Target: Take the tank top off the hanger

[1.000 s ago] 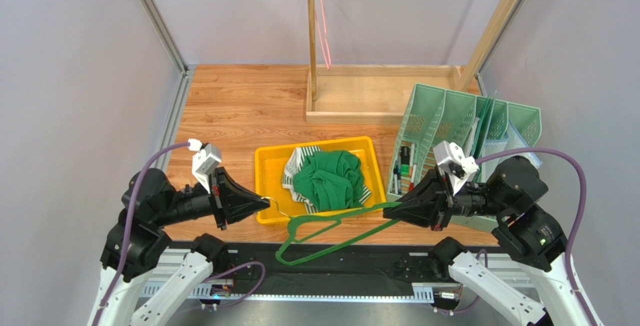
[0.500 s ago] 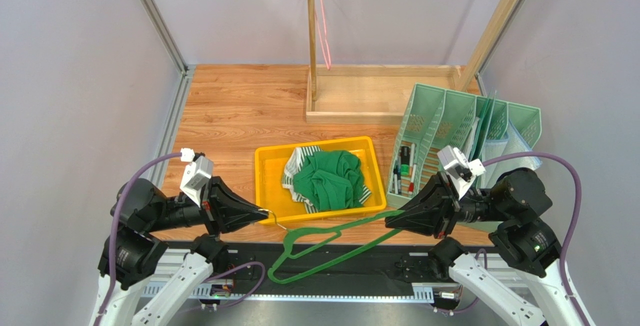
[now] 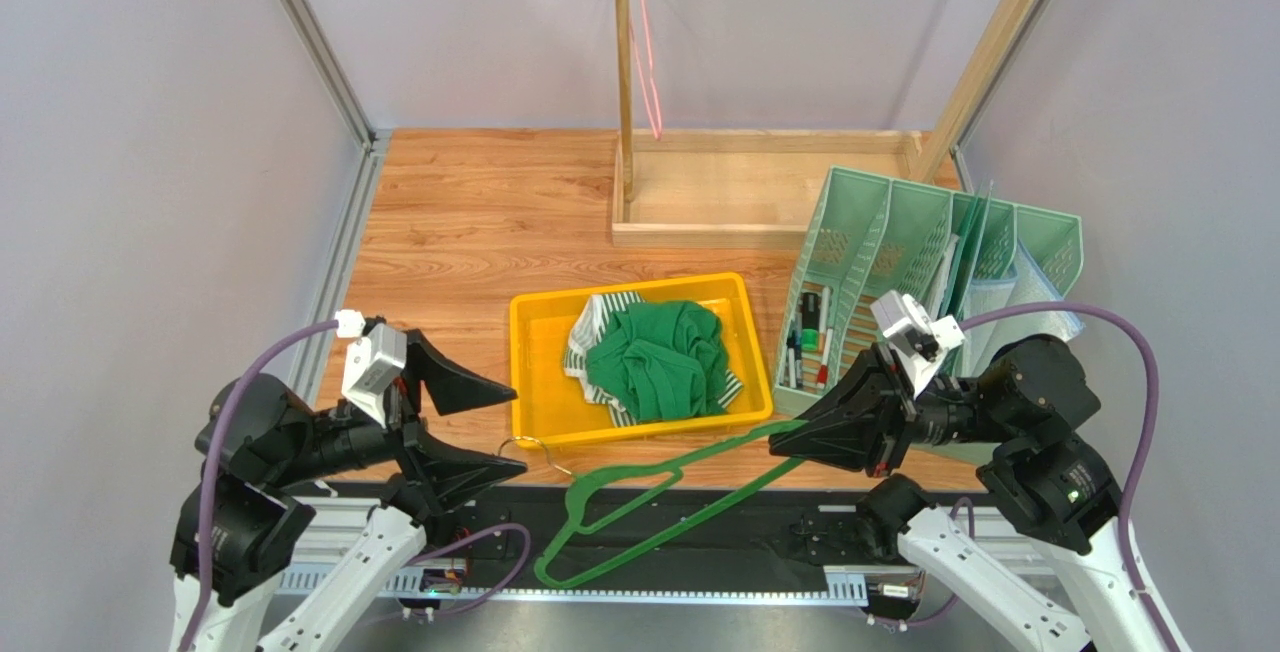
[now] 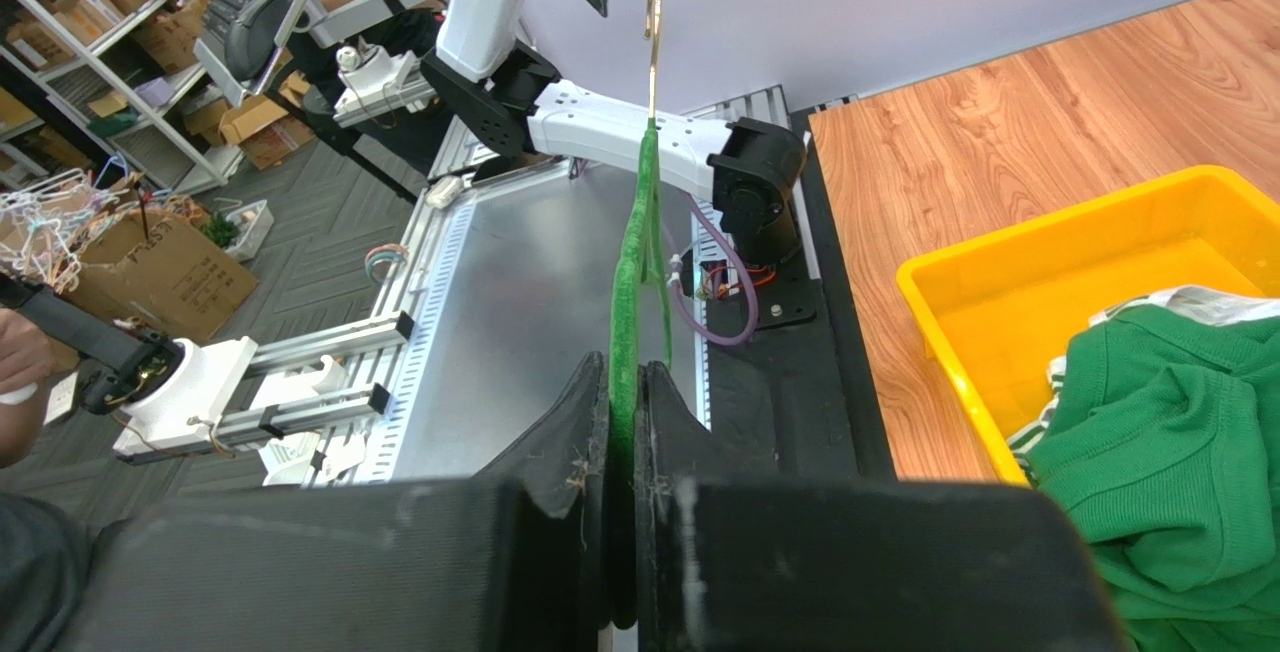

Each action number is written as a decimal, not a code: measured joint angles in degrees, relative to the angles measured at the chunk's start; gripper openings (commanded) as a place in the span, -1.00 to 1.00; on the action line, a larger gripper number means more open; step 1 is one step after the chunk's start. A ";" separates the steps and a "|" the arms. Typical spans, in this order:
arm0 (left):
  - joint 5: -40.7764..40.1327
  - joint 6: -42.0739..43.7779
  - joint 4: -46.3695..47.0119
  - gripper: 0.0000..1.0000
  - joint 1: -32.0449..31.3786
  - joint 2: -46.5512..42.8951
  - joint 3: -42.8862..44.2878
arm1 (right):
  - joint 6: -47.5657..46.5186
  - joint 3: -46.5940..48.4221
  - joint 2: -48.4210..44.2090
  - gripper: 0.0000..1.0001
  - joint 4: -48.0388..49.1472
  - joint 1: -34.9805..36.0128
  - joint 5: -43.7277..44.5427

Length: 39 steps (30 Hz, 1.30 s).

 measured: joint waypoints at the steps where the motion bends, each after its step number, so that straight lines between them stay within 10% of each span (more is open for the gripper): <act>1: -0.90 0.39 -1.09 0.98 0.00 -0.04 0.79 | -0.22 0.02 0.00 -1.00 -0.42 0.00 0.28; 17: -32.20 3.10 -14.75 0.91 0.00 -7.39 10.60 | -3.26 5.20 0.31 -1.00 -10.71 0.00 8.79; 31: -42.73 2.80 -18.36 0.89 0.00 -8.11 10.82 | 2.73 24.35 1.20 -1.00 -29.33 0.00 60.92; 39: -42.05 1.88 -18.27 0.87 0.00 -7.32 10.82 | 3.74 20.44 -0.59 -1.00 -25.57 0.00 76.22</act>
